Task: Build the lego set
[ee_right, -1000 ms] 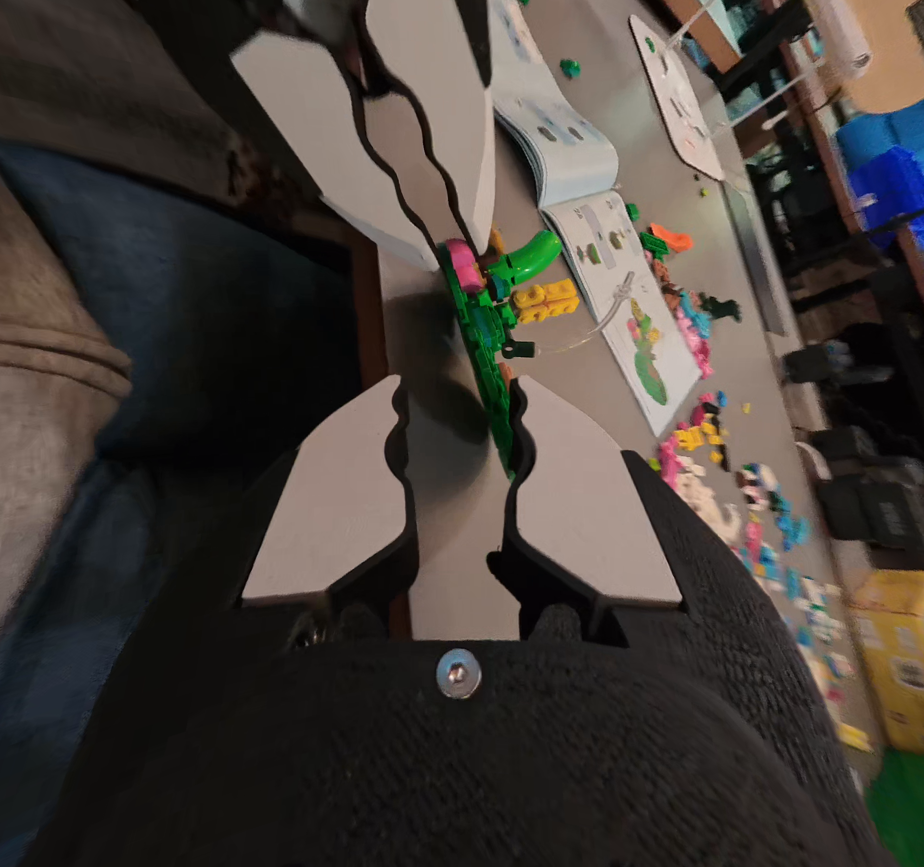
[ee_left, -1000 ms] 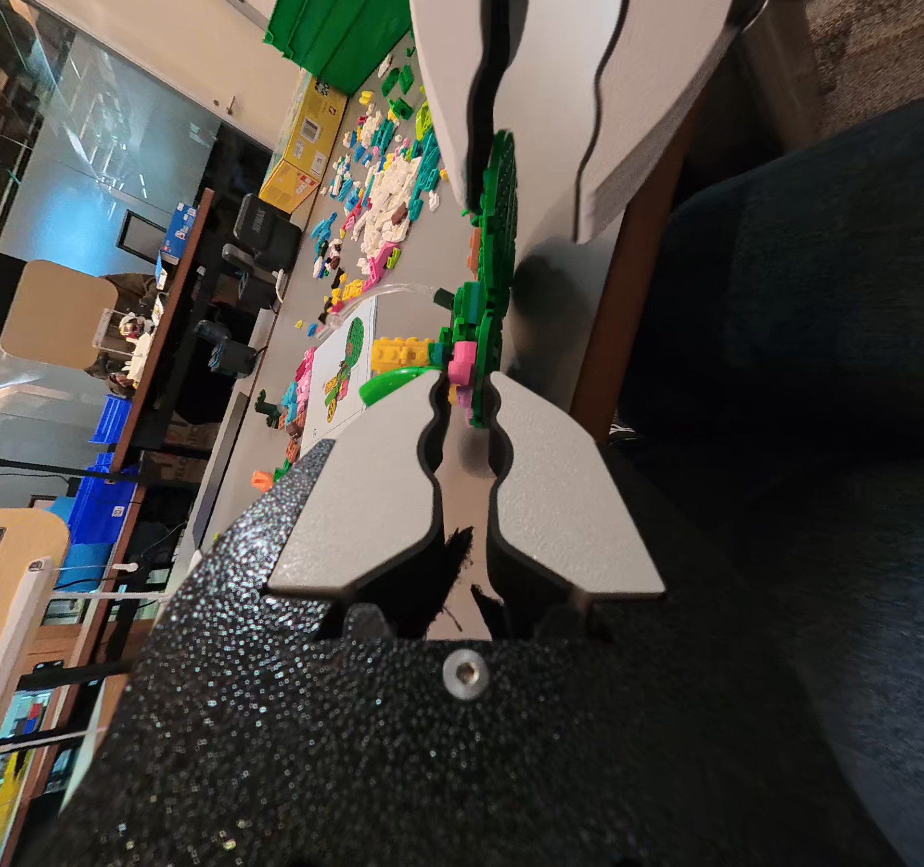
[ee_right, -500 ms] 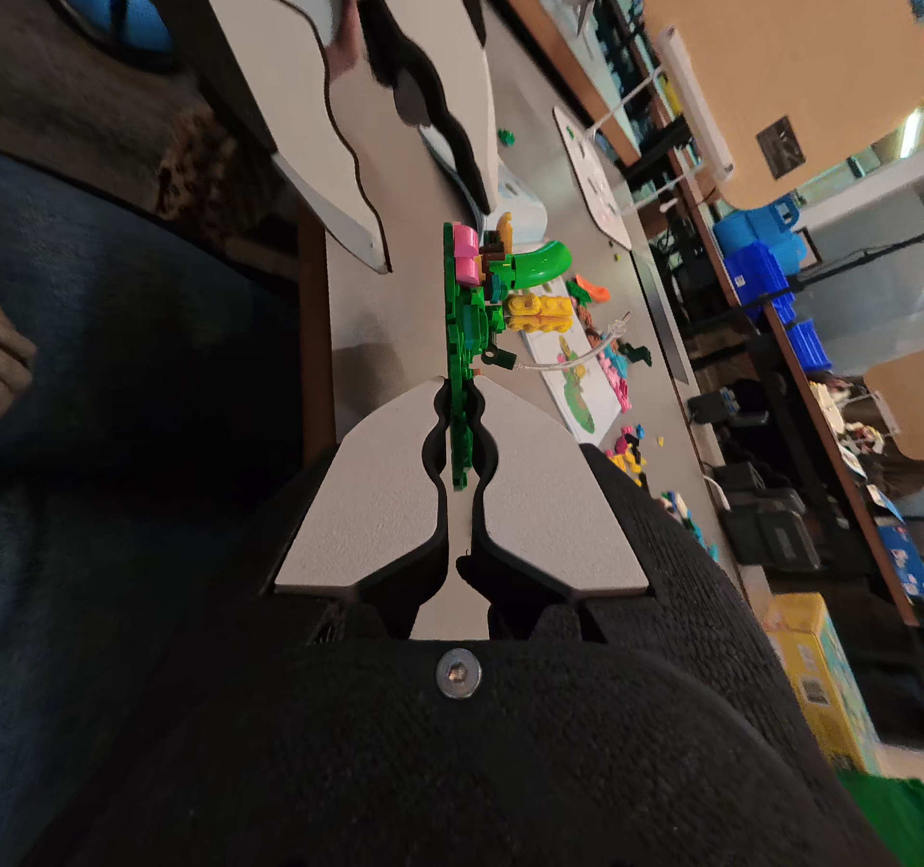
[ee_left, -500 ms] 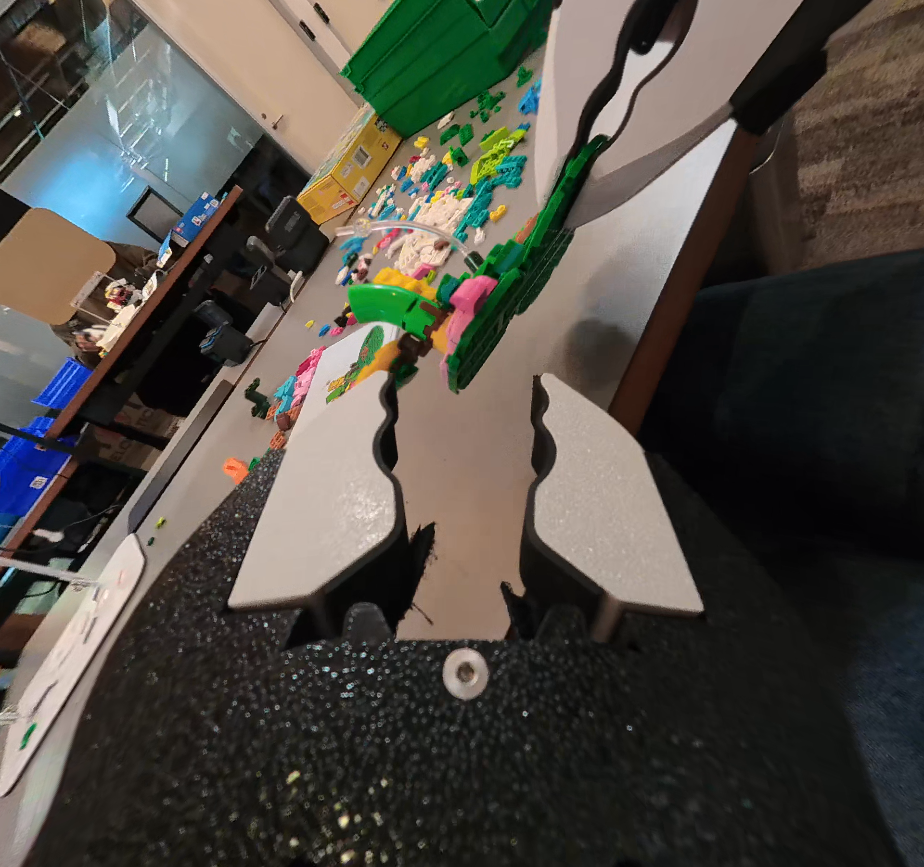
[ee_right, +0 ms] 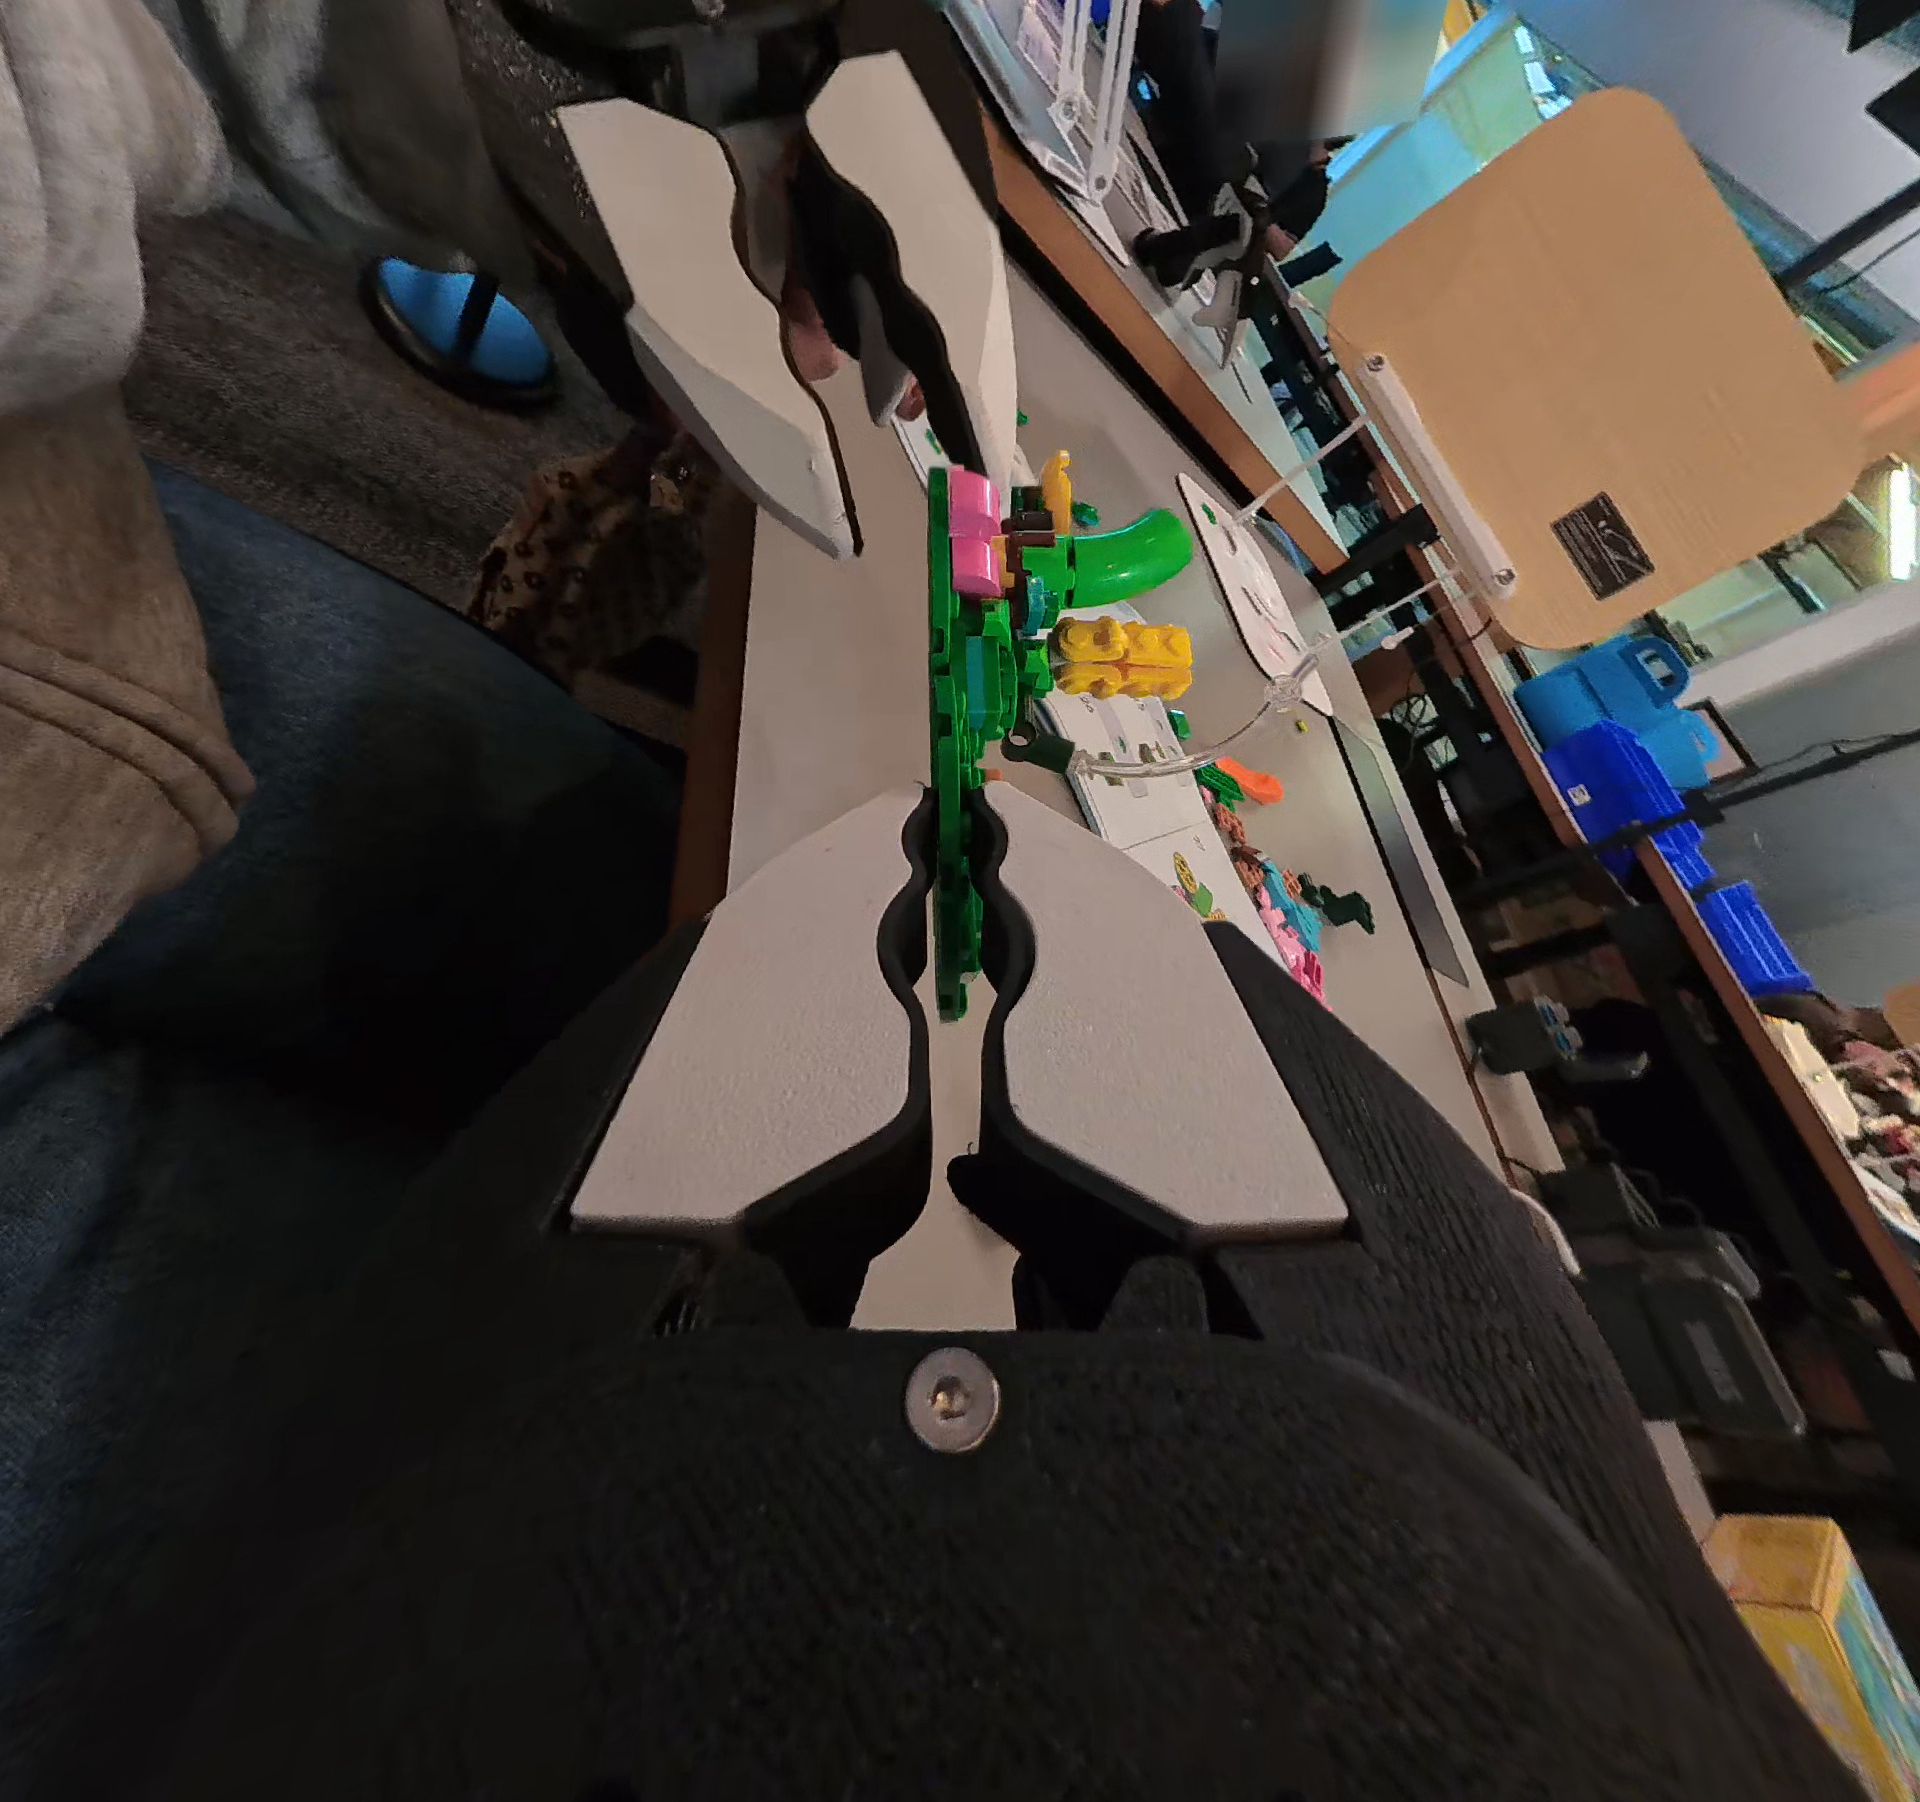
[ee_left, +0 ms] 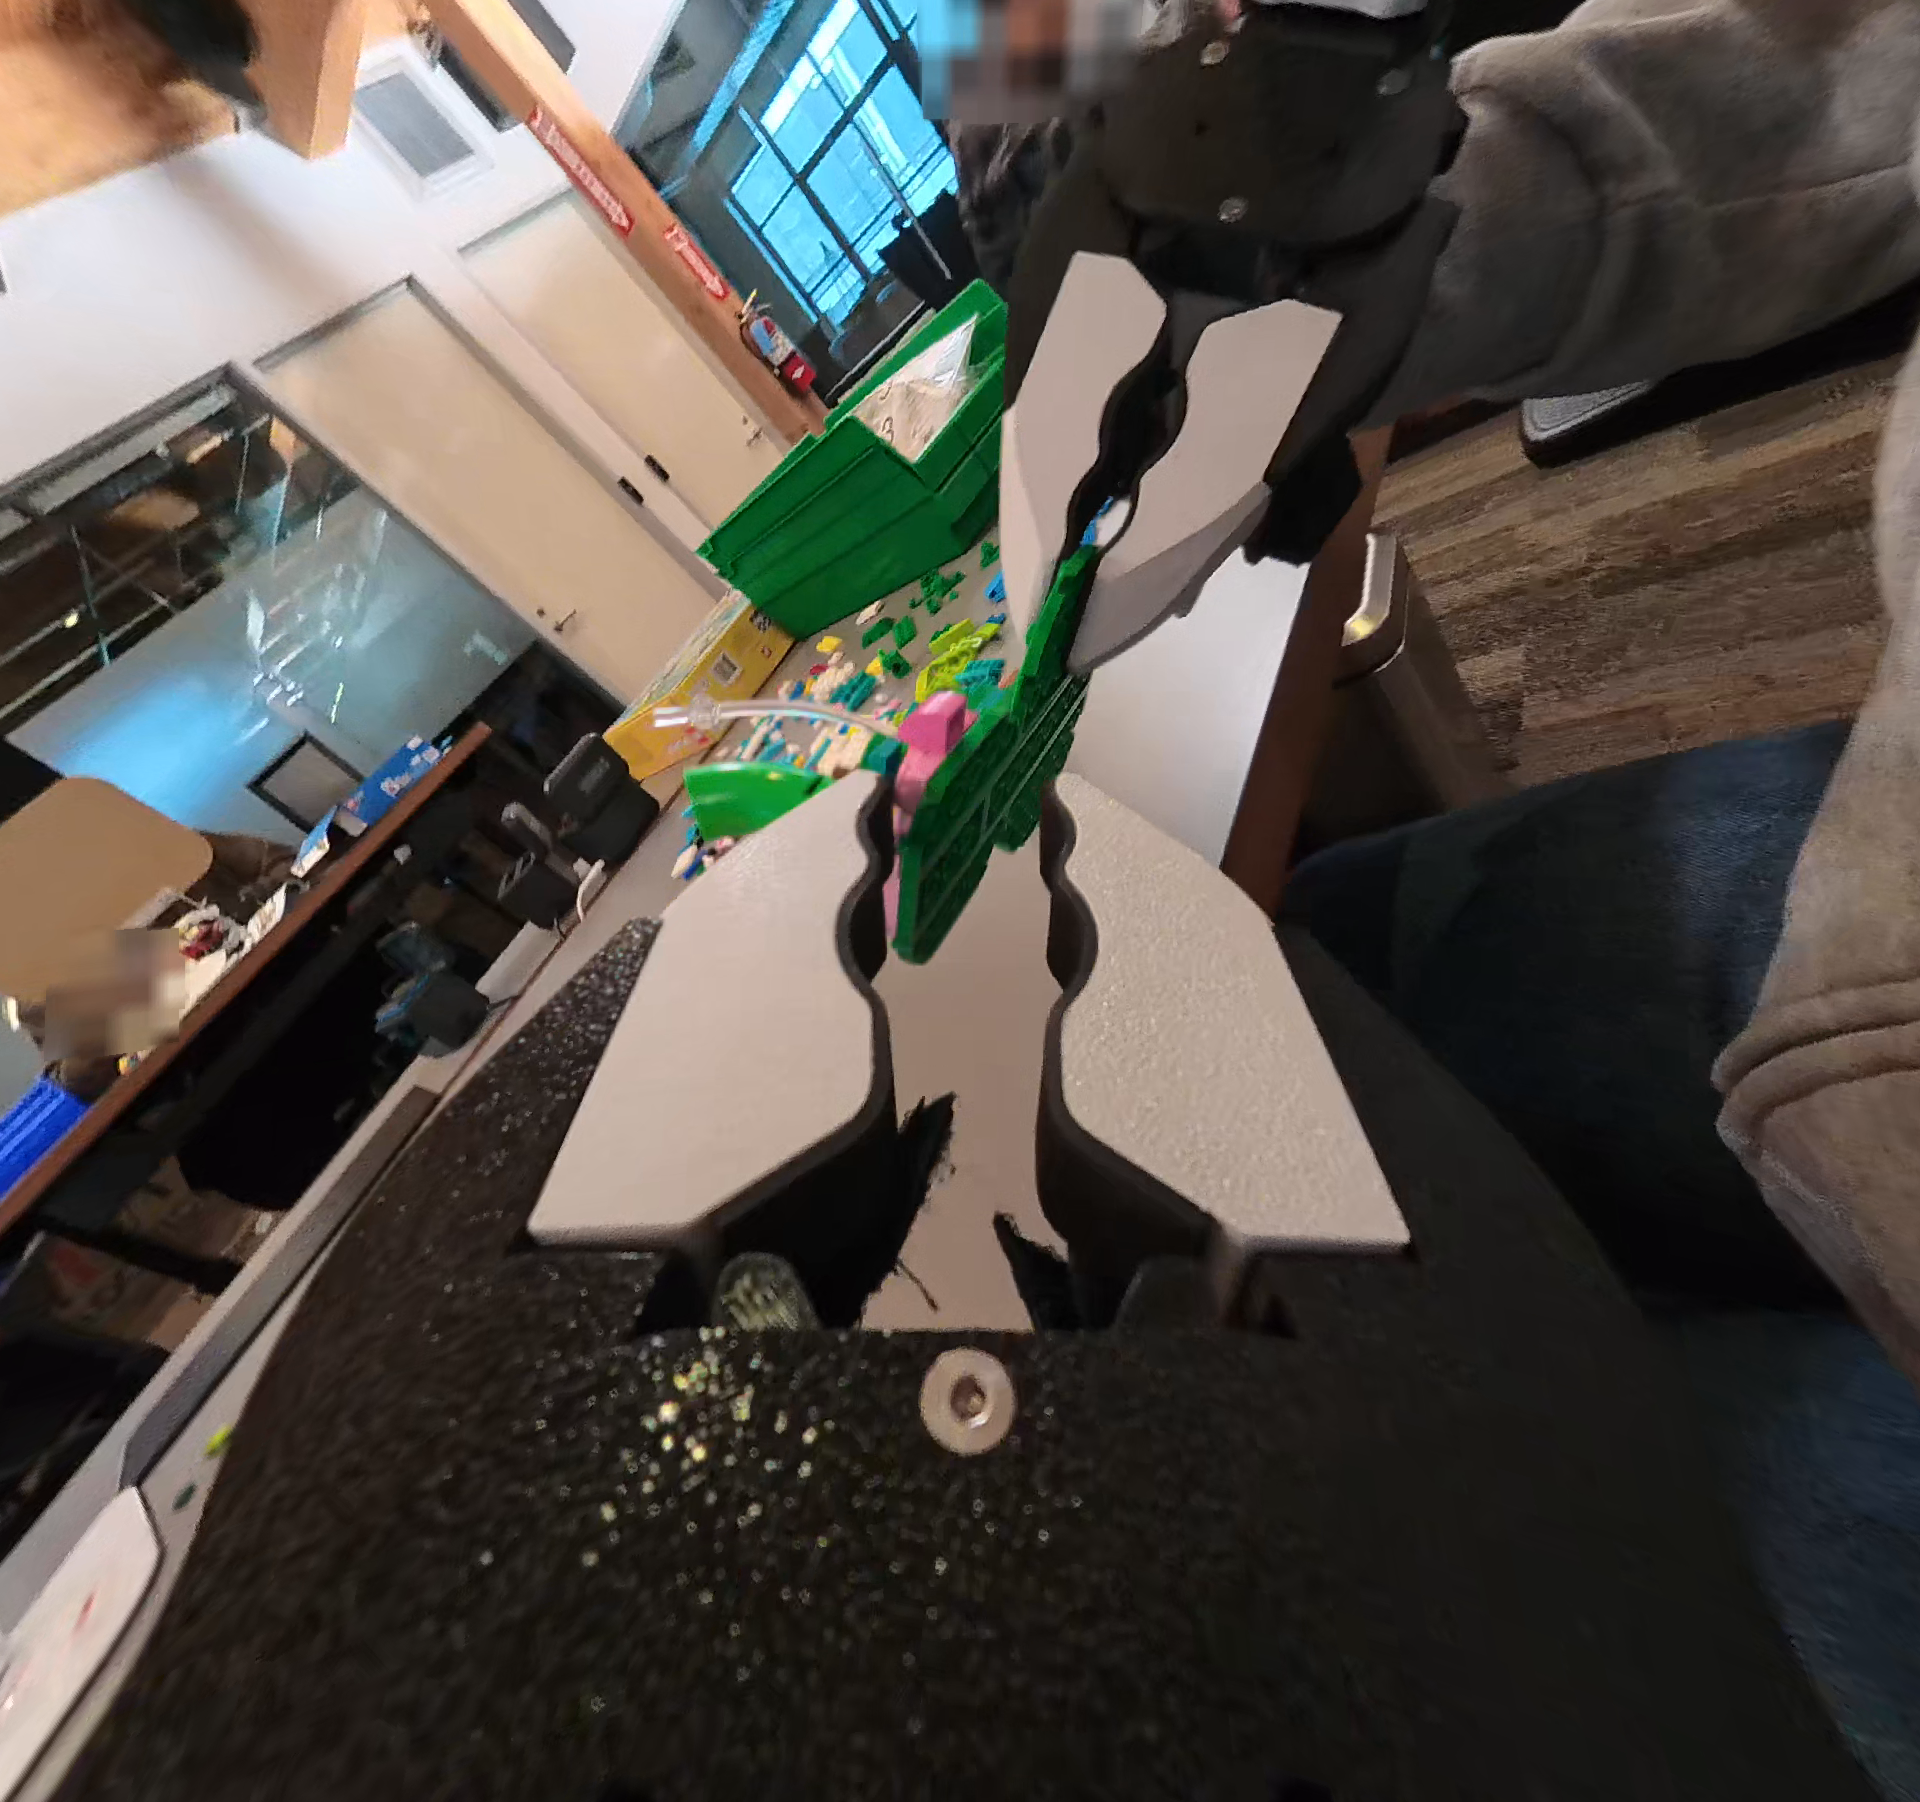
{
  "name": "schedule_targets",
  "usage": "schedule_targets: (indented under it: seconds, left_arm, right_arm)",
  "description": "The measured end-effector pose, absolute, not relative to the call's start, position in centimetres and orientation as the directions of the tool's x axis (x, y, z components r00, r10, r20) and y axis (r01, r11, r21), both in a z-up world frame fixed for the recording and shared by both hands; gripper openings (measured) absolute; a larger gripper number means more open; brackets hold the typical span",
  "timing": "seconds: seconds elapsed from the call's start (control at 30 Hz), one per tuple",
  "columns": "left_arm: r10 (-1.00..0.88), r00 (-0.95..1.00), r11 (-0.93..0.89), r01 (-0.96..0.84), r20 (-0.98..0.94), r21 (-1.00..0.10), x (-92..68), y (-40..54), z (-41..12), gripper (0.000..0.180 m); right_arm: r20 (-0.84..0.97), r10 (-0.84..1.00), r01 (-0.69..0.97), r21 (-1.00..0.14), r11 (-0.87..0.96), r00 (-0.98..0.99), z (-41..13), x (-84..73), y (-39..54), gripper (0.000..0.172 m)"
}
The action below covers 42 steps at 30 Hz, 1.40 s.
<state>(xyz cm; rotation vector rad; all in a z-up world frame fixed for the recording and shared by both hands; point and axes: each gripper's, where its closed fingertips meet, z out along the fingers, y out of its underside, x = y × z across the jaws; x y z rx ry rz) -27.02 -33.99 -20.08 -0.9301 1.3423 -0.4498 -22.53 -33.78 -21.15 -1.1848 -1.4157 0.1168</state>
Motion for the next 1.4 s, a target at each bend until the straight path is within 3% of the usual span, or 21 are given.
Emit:
schedule_targets:
  seconds: [0.43, 0.6, 0.7, 0.8, 1.1, 1.4]
  left_arm:
    - [-0.617, 0.149, 0.697, -0.353, -0.773, -0.624, -26.6, -32.9, -21.2, 0.013]
    - [-0.500, 0.148, 0.741, -0.438, -0.854, -0.509, -26.8, -30.5, -22.2, 0.011]
    - [-0.483, 0.135, 0.745, -0.456, -0.865, -0.486, -27.2, -28.9, -22.9, 0.011]
    - [-0.476, 0.104, 0.755, -0.461, -0.873, -0.466, -27.2, -28.0, -23.6, 0.011]
    - [-0.502, 0.058, 0.770, -0.425, -0.863, -0.476, -26.2, -26.8, -24.2, 0.011]
    - [-0.448, 0.120, 0.795, -0.401, -0.886, -0.456, -26.2, -26.9, -23.4, 0.011]
  right_arm:
    - [0.685, 0.707, 0.589, -0.648, 0.483, 0.174, -22.3, -22.8, -33.4, 0.004]
    - [0.480, 0.827, 0.583, -0.776, 0.243, 0.293, -22.0, -19.3, -30.4, 0.029]
    - [0.293, 0.892, 0.547, -0.835, 0.063, 0.345, -22.7, -16.2, -28.6, 0.030]
    - [0.151, 0.939, 0.589, -0.806, -0.064, 0.309, -24.8, -14.6, -27.7, 0.027]
    - [0.139, 0.984, 0.757, -0.654, 0.005, 0.114, -29.0, -14.3, -25.9, 0.030]
    - [0.200, 0.977, 0.765, -0.640, 0.071, 0.076, -29.0, -14.6, -25.4, 0.035]
